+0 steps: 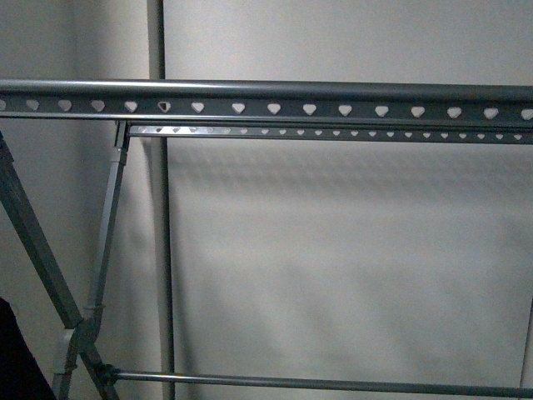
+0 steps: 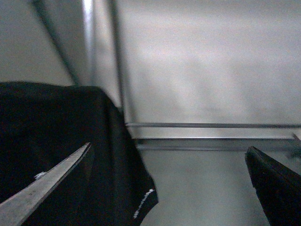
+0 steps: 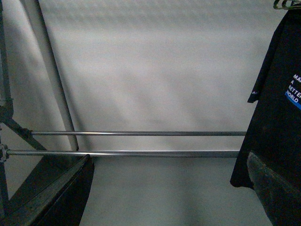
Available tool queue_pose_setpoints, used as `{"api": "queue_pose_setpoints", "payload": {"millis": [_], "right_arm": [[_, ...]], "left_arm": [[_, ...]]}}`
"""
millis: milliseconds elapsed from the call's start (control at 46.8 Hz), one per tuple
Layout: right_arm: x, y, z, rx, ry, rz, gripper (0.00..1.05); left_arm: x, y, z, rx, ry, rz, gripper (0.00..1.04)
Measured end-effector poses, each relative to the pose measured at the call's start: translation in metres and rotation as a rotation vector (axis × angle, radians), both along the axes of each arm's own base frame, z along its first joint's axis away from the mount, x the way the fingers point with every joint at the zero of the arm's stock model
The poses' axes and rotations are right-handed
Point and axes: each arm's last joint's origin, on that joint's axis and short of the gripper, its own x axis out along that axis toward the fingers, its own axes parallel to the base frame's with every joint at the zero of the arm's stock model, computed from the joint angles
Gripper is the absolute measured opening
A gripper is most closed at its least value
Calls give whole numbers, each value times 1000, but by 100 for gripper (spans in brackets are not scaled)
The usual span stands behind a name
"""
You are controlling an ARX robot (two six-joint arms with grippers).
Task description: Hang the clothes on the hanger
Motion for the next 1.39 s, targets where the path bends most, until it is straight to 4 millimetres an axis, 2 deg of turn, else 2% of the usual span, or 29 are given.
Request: {"api": "queue_pose_setpoints", "payload": {"millis": [86,171,257,406,535,856,1070,1198,1262,1390], "right_arm": [[0,0,0,0,0,0,97],[0,0,0,0,0,0,97],[0,0,0,0,0,0,97],[0,0,0,0,0,0,97],[0,0,0,0,0,0,97],[0,0,0,0,0,0,97],[0,0,0,0,0,0,97],[0,0,0,0,0,0,97],[0,0,0,0,0,0,97],[0,0,0,0,0,0,97]], "left_arm": [[46,21,8,-236,177,278,98],[82,38,8,-424,196,490,98],[108,50,14,-538,147,634,98],[131,62,18,-627,119,718,98],[146,78,11,-680,156,801,98],[155,97,6,-721,186,838,53],[151,91,2,-732,247,732,25],[134,77,-5,-720,321,615,8],[126,71,-8,-720,351,566,3],[106,52,-11,-664,433,394,4]]}}
